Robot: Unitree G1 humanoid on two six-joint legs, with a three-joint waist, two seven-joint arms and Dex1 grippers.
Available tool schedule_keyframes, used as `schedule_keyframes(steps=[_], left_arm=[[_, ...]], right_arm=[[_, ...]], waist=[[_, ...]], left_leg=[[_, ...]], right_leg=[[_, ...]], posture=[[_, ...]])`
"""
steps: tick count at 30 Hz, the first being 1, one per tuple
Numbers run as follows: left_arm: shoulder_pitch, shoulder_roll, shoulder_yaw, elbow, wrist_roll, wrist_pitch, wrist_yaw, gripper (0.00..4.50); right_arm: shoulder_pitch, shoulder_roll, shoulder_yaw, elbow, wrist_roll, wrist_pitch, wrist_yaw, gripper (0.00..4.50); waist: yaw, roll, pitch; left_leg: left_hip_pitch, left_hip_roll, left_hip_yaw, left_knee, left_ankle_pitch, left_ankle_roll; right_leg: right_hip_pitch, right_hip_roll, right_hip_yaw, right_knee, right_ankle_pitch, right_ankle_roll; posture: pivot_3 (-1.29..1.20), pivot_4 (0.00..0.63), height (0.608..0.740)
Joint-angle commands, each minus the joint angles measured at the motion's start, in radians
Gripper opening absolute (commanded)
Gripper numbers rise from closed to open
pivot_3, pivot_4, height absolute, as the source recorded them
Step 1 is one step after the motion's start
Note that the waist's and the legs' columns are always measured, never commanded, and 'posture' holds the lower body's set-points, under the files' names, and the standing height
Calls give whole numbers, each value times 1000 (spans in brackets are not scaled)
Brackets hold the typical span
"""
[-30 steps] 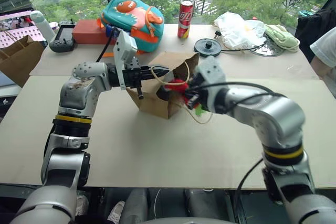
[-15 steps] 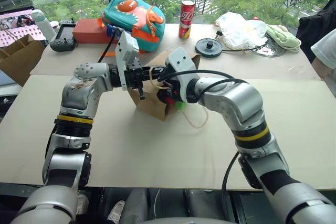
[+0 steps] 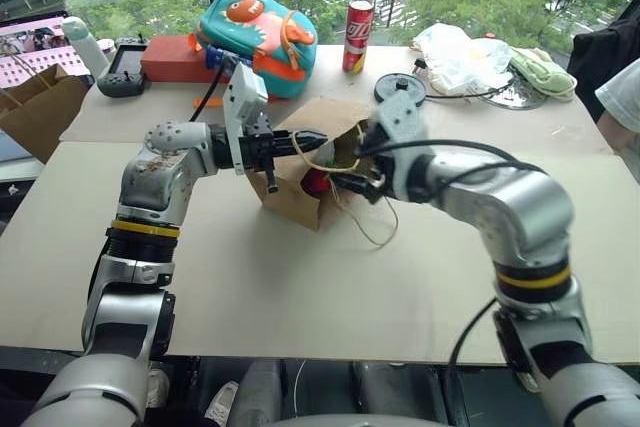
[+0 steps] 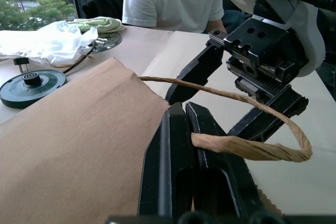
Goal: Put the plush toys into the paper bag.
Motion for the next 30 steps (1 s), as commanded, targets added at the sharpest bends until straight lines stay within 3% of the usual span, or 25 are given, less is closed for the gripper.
schedule_keyframes(steps=[1, 15, 18, 28, 30], left_arm=[[-16, 3, 9, -29, -6, -5, -1, 0], [-26, 7, 8, -25, -4, -3, -6, 0], [-26, 8, 8, -27, -4, -2, -6, 0], [-26, 6, 5, -24, -3, -3, -7, 0], [-26, 6, 5, -23, -3, -5, -9, 0]], right_arm=[[44, -21, -30, -87, 27, 22, 11, 4103], [161, 31, 103, 16, -77, -91, -49, 4103], [171, 29, 113, 30, -91, -110, -46, 3451], [179, 37, 115, 35, -96, -128, -35, 36], [179, 38, 114, 29, -92, -125, -32, 36]], waist=[[-4, 0, 0], [-1, 0, 0], [-1, 0, 0], [-2, 0, 0], [-2, 0, 0]], left_leg=[[0, 0, 0, 0, 0, 0], [1, 0, 0, 1, 0, 0], [1, 0, 0, 1, 0, 0], [1, 0, 0, 1, 0, 0], [1, 0, 0, 1, 0, 0]], right_leg=[[0, 0, 0, 0, 0, 0], [0, 1, 1, -1, 0, 0], [0, 1, 1, -1, 0, 0], [0, 1, 1, -1, 0, 0], [0, 1, 1, -1, 0, 0]], posture=[[0, 150, 733], [0, 150, 733], [0, 150, 733], [0, 150, 733], [0, 150, 733]])
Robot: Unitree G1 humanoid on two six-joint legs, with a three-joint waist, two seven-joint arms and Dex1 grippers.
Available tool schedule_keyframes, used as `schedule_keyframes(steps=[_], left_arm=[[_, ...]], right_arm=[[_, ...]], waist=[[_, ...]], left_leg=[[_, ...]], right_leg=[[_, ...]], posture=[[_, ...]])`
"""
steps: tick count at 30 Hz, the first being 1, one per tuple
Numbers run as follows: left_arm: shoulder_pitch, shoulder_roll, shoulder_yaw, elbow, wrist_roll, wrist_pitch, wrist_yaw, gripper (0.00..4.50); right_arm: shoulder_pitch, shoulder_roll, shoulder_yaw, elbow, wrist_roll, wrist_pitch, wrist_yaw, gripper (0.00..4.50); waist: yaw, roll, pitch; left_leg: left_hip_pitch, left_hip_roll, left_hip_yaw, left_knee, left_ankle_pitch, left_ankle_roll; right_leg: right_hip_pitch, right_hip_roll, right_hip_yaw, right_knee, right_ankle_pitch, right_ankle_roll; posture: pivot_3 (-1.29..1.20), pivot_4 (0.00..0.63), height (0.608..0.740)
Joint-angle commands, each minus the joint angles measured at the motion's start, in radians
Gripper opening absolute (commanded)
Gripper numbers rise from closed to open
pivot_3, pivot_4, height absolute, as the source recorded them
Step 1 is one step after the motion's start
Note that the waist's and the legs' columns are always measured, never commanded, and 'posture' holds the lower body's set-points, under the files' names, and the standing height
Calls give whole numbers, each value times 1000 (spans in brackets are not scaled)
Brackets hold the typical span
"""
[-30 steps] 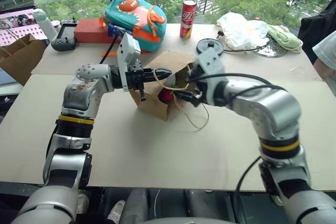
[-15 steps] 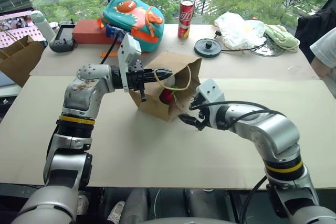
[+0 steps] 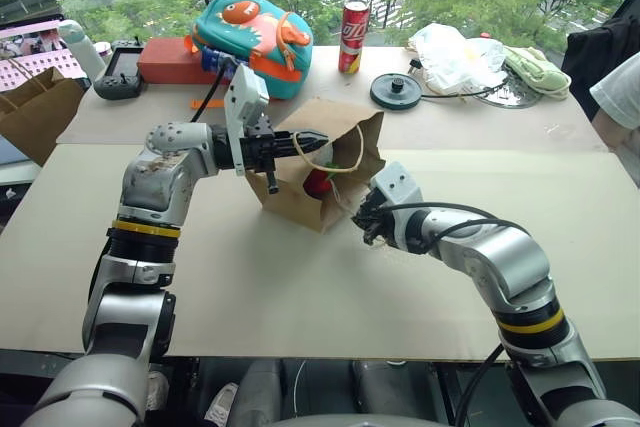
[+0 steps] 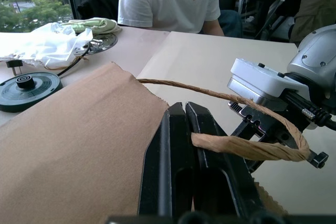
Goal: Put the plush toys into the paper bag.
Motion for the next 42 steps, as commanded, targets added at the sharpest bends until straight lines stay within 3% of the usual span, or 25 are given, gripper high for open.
schedule_keyframes(steps=[1, 12, 18, 22, 29, 35, 42], left_arm=[[-26, 9, 7, -22, -3, -7, -8, 0], [-24, 10, -9, 10, 30, -76, -54, 0], [-62, -21, -20, 74, 35, -122, -112, 0], [-138, -65, -18, 205, 38, -166, -156, 0], [-247, -82, 28, 392, 12, -124, -207, 0], [-241, -96, 33, 463, 30, -110, -218, 0], [-216, -112, 36, 482, 39, -102, -198, 0]], right_arm=[[-6, 4, -8, -36, 3, -19, 13, 36], [-43, 57, -113, -226, 168, 63, 79, 36], [-154, 188, -189, -289, 230, 139, 2, 36], [-202, 218, -204, -277, 219, 151, -44, 36], [-233, 161, -263, -278, 212, 176, -73, 36], [-212, 88, -293, -281, 216, 198, -73, 36], [-208, 93, -275, -286, 233, 216, -72, 36]], waist=[[0, 0, 0], [-1, 0, 0], [0, 0, 0], [6, 0, 0], [-1, 0, 0], [-2, 0, 0], [-1, 0, 0]], left_leg=[[0, 0, 0, 0, 0, 0], [0, 0, 0, 0, 0, 0], [0, 0, -1, 0, 0, 0], [0, 0, -1, 1, 0, 0], [-2, 0, -1, 0, 0, 0], [-1, 0, -1, -1, 0, 0], [-2, 0, -1, -1, 0, 0]], right_leg=[[0, 0, 0, 0, 0, 0], [0, 0, 0, 0, 0, 0], [0, 0, -1, 0, 0, 0], [1, 0, -2, 0, 0, 0], [-1, 0, -2, 1, 0, 0], [-1, 0, -2, 1, 0, 0], [-1, 0, -2, 1, 0, 0]], posture=[[0, 150, 733], [0, 150, 733], [0, 150, 733], [0, 150, 733], [0, 150, 733], [0, 150, 733], [0, 150, 733]])
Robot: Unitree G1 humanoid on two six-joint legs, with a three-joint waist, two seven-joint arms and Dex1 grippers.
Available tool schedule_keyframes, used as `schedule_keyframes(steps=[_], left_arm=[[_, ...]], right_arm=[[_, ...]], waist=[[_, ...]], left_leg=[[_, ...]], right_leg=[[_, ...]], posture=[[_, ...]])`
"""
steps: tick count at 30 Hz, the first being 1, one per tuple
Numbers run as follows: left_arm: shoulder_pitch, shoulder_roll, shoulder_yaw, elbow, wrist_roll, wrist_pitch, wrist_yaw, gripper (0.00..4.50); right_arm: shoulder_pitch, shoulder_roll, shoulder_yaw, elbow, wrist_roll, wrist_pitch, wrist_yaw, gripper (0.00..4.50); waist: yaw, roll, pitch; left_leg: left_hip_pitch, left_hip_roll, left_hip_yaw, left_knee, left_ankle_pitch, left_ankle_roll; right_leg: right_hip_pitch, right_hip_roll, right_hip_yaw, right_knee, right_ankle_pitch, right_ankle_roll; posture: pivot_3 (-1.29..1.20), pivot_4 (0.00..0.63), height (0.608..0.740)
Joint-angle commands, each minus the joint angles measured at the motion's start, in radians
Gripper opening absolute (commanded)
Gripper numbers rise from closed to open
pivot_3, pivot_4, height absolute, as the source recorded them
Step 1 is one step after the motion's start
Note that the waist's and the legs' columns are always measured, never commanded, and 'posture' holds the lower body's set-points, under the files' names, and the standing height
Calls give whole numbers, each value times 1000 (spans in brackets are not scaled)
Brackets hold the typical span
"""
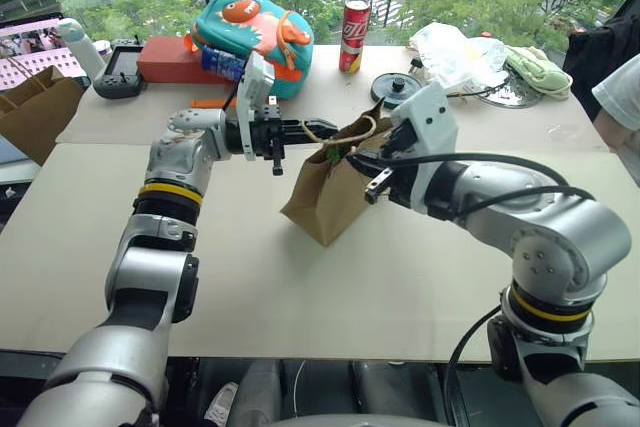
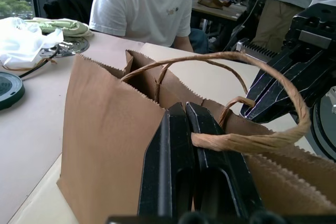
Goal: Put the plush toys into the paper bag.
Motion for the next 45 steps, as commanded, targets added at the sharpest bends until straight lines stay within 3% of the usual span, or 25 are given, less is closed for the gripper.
schedule_keyframes(steps=[1, 3, 6, 9, 16, 18, 29, 32, 37, 45], left_arm=[[2, -7, 18, -20, -3, 8, 9, 0], [9, -14, 17, -30, -4, 10, 17, 0], [14, -18, 18, -40, -3, 18, 28, 0], [10, -8, 22, -47, -7, 39, 32, 829], [25, 47, 50, -140, -36, 139, 47, 3469], [38, 67, 68, -190, -58, 190, 52, 4214], [156, 150, 159, -480, -171, 395, 176, 4214], [246, 185, 228, -604, -220, 467, 258, 4214], [375, 193, 312, -736, -300, 558, 380, 4295], [477, 196, 271, -794, -290, 502, 429, 4295]], right_arm=[[-13, 11, 4, -35, 20, 8, -2, 36], [-12, 19, 18, -28, 14, 5, -7, 36], [-16, 29, 31, -16, 2, 3, -17, 809], [-22, 37, 26, -6, 0, 3, -21, 1823], [-35, 0, -21, -15, 22, 10, 5, 4258], [-37, -26, -41, -25, 35, 15, 22, 4500], [-58, -175, -197, -103, 176, 5, 142, 4500], [-16, -179, -336, -152, 272, -2, 167, 4500], [88, -190, -432, -217, 452, -22, 180, 3094], [126, -228, -363, -180, 551, -109, 127, 346]], waist=[[0, 0, 0], [0, 0, 0], [0, 0, 0], [1, 0, 0], [0, 0, 0], [0, 0, 0], [1, 0, 0], [0, 0, 0], [1, 0, 0], [3, 0, 0]], left_leg=[[0, 0, 0, 0, 0, 0], [0, 0, 0, 0, 0, 0], [0, 0, 0, 0, 0, 0], [0, 0, 0, 0, 0, 0], [0, 0, 0, 0, 0, 0], [0, 0, 0, 0, 0, 0], [0, 0, -1, 0, 0, 0], [0, 0, -1, 0, 0, 0], [1, 1, -2, -2, 0, 0], [4, 0, 0, 1, 0, -1]], right_leg=[[0, 0, 0, 0, 0, 0], [0, 0, 0, 0, 0, 0], [0, 0, 0, 0, 0, 0], [0, 0, 0, 0, 0, 0], [0, 0, 0, 0, 0, 0], [0, 0, 0, 0, 0, 0], [0, 0, -1, 0, 0, 0], [0, 0, -1, 0, 0, 0], [1, 0, -1, 0, 0, 0], [4, -1, -1, -1, 0, 0]], posture=[[0, 150, 733], [0, 150, 733], [0, 150, 733], [0, 150, 733], [0, 150, 733], [0, 150, 733], [0, 150, 733], [0, 150, 733], [0, 150, 733], [0, 150, 733]])
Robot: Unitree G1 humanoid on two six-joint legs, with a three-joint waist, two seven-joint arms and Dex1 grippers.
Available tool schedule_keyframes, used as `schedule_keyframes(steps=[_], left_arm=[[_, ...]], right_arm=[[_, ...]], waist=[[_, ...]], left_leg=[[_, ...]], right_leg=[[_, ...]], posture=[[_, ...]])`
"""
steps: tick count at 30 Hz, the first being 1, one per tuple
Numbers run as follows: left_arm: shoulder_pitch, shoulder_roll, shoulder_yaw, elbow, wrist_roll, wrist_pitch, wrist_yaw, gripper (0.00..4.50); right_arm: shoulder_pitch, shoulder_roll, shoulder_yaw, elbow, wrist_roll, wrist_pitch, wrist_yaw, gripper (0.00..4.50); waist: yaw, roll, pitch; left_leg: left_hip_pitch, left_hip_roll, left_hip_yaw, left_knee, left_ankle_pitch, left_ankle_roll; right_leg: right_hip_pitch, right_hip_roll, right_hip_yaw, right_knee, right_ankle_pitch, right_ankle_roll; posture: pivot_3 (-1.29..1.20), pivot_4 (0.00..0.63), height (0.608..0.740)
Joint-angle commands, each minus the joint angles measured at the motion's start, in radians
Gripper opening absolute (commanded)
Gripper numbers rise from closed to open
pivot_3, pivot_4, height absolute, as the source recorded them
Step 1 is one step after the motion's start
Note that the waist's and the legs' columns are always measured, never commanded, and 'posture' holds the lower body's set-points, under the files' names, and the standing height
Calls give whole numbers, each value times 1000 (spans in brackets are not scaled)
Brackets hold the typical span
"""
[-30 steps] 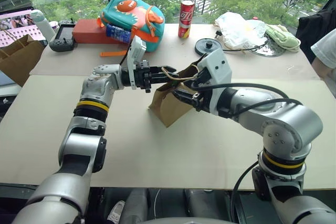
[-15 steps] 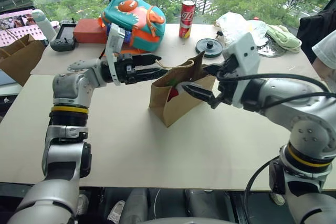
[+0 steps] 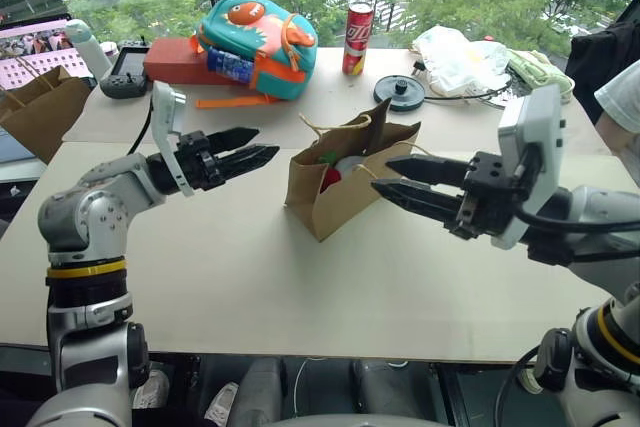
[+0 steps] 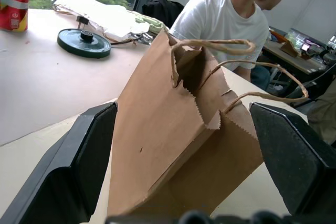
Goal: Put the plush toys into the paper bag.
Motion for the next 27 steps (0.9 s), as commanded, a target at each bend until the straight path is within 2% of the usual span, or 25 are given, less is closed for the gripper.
schedule_keyframes(steps=[1, 6, 9, 12, 16, 21, 27], left_arm=[[19, 15, -34, -52, 19, -69, -5, 4295], [56, 34, -88, -55, 60, -154, -34, 4295], [69, 42, -128, -46, 94, -212, -56, 4295], [72, 39, -172, -16, 142, -285, -78, 4295], [81, 32, -235, 8, 209, -382, -101, 4295], [74, 1, -293, 55, 274, -487, -109, 4295], [102, -46, -344, 44, 323, -554, -91, 4295]], right_arm=[[12, -33, 47, 3, 27, -67, -19, 28], [62, -74, 221, 6, -64, -106, -48, 28], [69, -94, 367, 16, -162, -127, -71, 28], [33, -74, 512, 103, -296, -132, -141, 28], [-22, -50, 632, 208, -425, -172, -163, 28], [-101, -1, 719, 322, -541, -218, -161, 28], [-169, 86, 731, 383, -598, -222, -160, 28]], waist=[[0, 0, 0], [-2, 0, 0], [-2, 0, 0], [-1, 0, 0], [-1, 0, 0], [-1, 0, 0], [0, 0, 0]], left_leg=[[0, 0, 0, 0, 0, 0], [-1, 0, 1, -2, 0, 0], [-1, 0, 1, -2, 0, 0], [-1, 0, 1, -1, 0, 0], [0, 0, 2, -1, 0, 0], [-1, 0, 2, -1, 0, 0], [-2, 0, 2, -1, 0, 0]], right_leg=[[0, 0, 0, 0, 0, 0], [-2, 0, 0, -1, 0, 0], [-2, 0, 1, -1, 0, -1], [-2, 0, 1, -1, 0, -1], [-2, 0, 2, -1, 0, -1], [-3, 0, 2, -1, 0, -1], [-3, 0, 2, -1, 0, -1]], posture=[[0, 150, 733], [0, 150, 733], [0, 150, 733], [0, 150, 733], [0, 150, 733], [0, 150, 733], [0, 150, 733]])
